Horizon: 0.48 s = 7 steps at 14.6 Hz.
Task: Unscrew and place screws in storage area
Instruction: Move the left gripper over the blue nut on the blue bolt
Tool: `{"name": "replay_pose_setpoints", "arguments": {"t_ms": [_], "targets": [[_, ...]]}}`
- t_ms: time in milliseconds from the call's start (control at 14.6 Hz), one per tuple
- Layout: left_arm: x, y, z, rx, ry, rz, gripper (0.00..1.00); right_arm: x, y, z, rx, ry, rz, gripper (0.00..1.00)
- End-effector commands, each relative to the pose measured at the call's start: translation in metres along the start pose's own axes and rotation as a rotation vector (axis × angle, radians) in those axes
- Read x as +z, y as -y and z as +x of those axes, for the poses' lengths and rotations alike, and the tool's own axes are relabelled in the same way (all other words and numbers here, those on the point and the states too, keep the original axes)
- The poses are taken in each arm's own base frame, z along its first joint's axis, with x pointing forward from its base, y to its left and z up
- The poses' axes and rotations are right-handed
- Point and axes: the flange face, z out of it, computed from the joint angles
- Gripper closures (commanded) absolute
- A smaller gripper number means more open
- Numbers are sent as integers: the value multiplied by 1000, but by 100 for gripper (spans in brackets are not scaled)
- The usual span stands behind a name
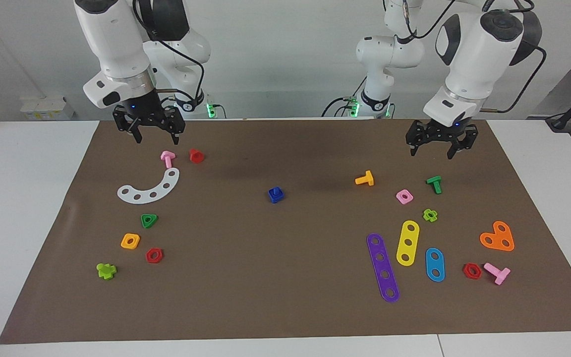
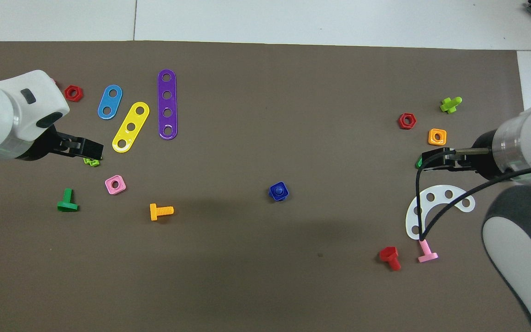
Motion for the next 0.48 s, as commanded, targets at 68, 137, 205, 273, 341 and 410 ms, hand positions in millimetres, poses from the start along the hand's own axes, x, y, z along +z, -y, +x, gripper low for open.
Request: {"name": "replay_pose_setpoints", "arguments": {"t_ms": [68, 137, 205, 273, 341, 410], "targets": [[34, -76, -11, -36, -23, -3, 0, -4, -10, -1, -11, -15, 17, 1], [46, -95, -8, -62, -18, -5, 0, -4, -11, -1, -20, -12, 18, 0], [58, -119, -5, -79, -12, -13, 0, -3, -12, -2, -25, -8, 16, 1], [66, -141, -3, -102, -19, -30, 0, -3, -14, -2, -20, -4, 17, 1], [78, -158, 1, -130, -20, -49, 0, -3, -17, -1, -15, -4, 17, 1], [87, -174, 4, -163, -29, -73, 0, -5, -19, -1, -12, -3, 16, 1]]}}
